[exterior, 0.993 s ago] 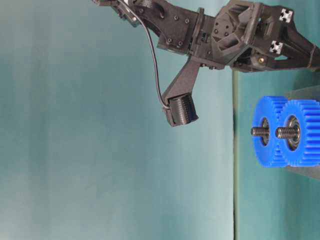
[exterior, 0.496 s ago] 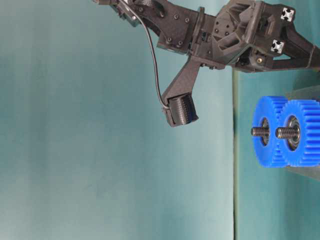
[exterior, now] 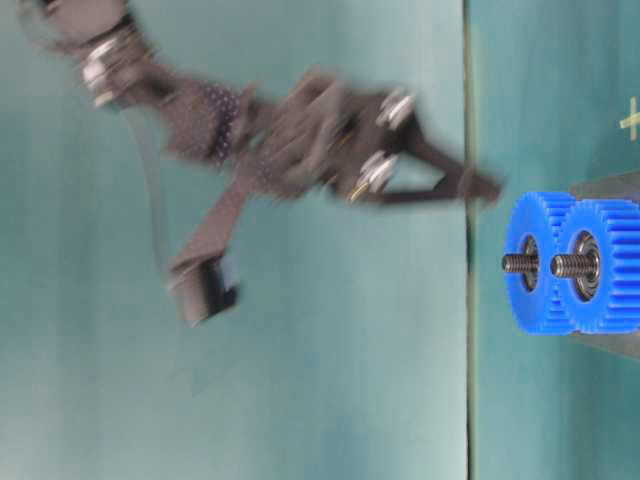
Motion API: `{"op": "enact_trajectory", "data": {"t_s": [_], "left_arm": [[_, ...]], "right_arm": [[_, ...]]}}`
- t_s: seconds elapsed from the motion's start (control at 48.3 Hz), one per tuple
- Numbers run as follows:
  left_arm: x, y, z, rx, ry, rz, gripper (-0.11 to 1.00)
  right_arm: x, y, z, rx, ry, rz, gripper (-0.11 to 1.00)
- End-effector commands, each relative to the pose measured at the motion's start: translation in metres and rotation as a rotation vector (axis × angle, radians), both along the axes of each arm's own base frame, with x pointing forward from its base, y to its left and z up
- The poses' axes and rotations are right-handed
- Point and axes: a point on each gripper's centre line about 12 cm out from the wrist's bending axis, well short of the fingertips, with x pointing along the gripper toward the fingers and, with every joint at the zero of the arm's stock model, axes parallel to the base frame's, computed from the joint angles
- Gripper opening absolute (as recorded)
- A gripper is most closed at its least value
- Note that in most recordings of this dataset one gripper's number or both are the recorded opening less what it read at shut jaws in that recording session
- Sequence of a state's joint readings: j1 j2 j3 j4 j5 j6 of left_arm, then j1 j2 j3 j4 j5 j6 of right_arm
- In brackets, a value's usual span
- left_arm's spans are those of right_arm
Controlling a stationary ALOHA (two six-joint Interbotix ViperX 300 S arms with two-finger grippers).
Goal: Insert the washer onto the shaft.
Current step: 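Lift the washer and carry it over the upper blue gear's shaft, then lower the washer onto the upper shaft and open the right gripper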
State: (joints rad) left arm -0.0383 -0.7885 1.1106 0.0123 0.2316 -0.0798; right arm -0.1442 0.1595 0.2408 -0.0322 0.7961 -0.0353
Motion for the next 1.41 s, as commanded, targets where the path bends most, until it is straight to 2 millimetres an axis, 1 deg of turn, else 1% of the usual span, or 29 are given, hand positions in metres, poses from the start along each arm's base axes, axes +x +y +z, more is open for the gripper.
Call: {"op": "enact_trajectory", "data": {"t_s": [0.0, 0.145, 0.269, 0.6, 0.952, 1.386], "left_arm": [[0.004, 0.000, 0.006, -0.001, -0.021, 0.002, 0.00], [0.004, 0.000, 0.006, -0.005, -0.021, 0.004, 0.00], [0.003, 0.000, 0.006, -0.016, -0.019, 0.011, 0.00], [0.003, 0.000, 0.005, -0.027, -0.018, 0.018, 0.00], [0.003, 0.000, 0.004, -0.027, -0.014, 0.018, 0.00], [0.003, 0.000, 0.006, -0.027, -0.019, 0.018, 0.00]], "right_arm": [[0.013, -0.001, 0.015, -0.015, -0.046, 0.017, 0.32], [0.025, -0.001, 0.010, -0.019, -0.037, 0.032, 0.32], [0.033, -0.001, 0.011, -0.022, -0.038, 0.042, 0.32], [0.033, 0.003, 0.010, -0.020, -0.018, 0.051, 0.32], [0.036, 0.009, 0.012, -0.020, -0.031, 0.064, 0.32], [0.040, 0.011, 0.002, -0.016, -0.002, 0.072, 0.32]]}}
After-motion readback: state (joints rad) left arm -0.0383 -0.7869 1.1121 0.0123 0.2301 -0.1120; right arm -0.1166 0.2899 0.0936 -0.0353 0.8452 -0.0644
